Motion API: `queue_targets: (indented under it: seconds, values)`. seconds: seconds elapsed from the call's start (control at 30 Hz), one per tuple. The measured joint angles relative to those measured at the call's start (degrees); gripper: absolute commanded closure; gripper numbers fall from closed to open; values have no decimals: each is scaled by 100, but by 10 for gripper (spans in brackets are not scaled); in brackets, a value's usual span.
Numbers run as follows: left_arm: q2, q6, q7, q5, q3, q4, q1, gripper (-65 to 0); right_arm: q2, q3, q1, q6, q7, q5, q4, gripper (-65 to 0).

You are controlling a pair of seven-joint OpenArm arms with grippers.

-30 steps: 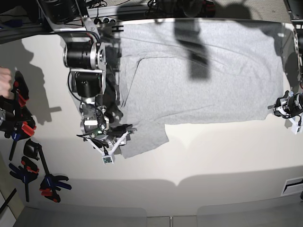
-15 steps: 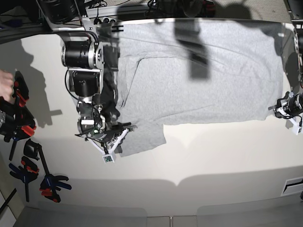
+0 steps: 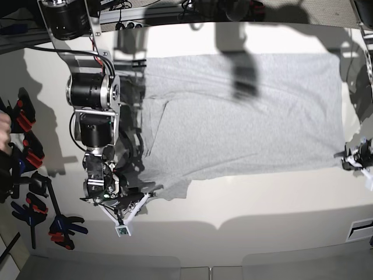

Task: Fold the T-shirt properly
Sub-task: 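Drag the grasped shirt part with the right gripper toward the hem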

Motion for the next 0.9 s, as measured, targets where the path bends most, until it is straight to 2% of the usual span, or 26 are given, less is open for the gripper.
queue_targets:
  seconds: [0.1,0.27,0.37,0.5,0.6,0.7,0.9]
  values:
    - [-15,-2,151,4,0,0,-66,0,-2,0,-35,155,-105,313,173,0]
    - [-15,-13,525,31,0,-2,0,0,-2,0,-35,306,-476,402,739,0]
    - [-33,-238,522,37,0,0,0,0,0,0,-157,428,-756,601,1222,0]
    - [-33,-433,852,-52,0,101,-2,0,-17,0,-922,472,-787,693,2247,0]
    - [-72,-577,916,-400,0,120,9,0,-2,0,-1683,492,-942,898,3191,0]
    - [-243,-835,1161,-658,0,264,-2,0,15,2,-2131,509,-1145,1106,4129,0]
    - [-708,-852,1722,-1349,0,695,-2,0,0,306,-2570,511,-1547,1497,5095,0]
